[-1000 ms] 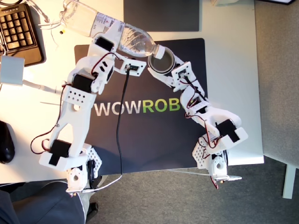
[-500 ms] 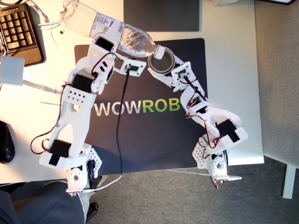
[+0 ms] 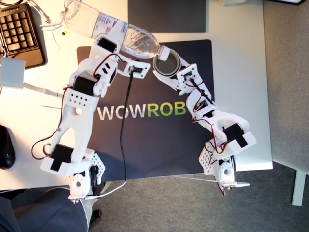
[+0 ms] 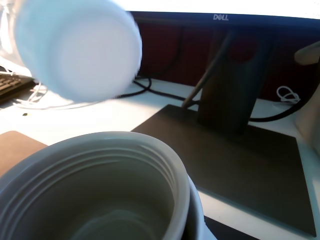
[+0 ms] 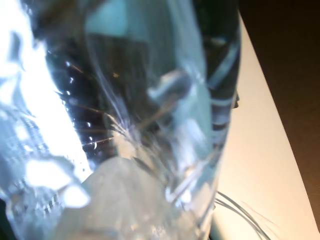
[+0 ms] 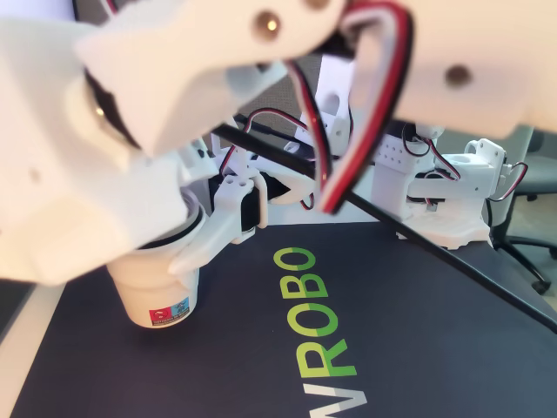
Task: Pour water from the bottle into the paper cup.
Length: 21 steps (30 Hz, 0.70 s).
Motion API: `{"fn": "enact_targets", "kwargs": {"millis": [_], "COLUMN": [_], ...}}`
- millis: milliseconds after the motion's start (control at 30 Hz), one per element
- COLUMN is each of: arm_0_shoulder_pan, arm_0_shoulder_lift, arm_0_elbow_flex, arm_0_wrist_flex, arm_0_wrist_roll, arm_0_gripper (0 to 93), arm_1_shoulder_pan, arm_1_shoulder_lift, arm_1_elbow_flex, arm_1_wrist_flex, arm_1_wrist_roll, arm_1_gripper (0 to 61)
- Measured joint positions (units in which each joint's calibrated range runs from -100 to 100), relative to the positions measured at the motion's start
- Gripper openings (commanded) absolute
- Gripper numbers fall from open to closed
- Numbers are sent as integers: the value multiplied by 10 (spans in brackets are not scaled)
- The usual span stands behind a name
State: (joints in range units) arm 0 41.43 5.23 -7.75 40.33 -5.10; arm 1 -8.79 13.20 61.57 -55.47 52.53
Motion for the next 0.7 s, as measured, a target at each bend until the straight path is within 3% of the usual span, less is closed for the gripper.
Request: {"fn": "enact_targets", "kwargs": {"millis": [700], "arm_0_shoulder_pan": [0], "arm_0_shoulder_lift": [0], "arm_0_elbow_flex": [0], "arm_0_wrist_flex": [1], "arm_0_wrist_roll": [0], "arm_0_gripper": [0], "arm_1_shoulder_pan": [11], "arm_1_shoulder_lift": [0], "arm_1_elbow_flex": [0], "arm_1_wrist_flex": [18], "arm_1_wrist_roll": [-11], "arm_1_gripper": [1]}}
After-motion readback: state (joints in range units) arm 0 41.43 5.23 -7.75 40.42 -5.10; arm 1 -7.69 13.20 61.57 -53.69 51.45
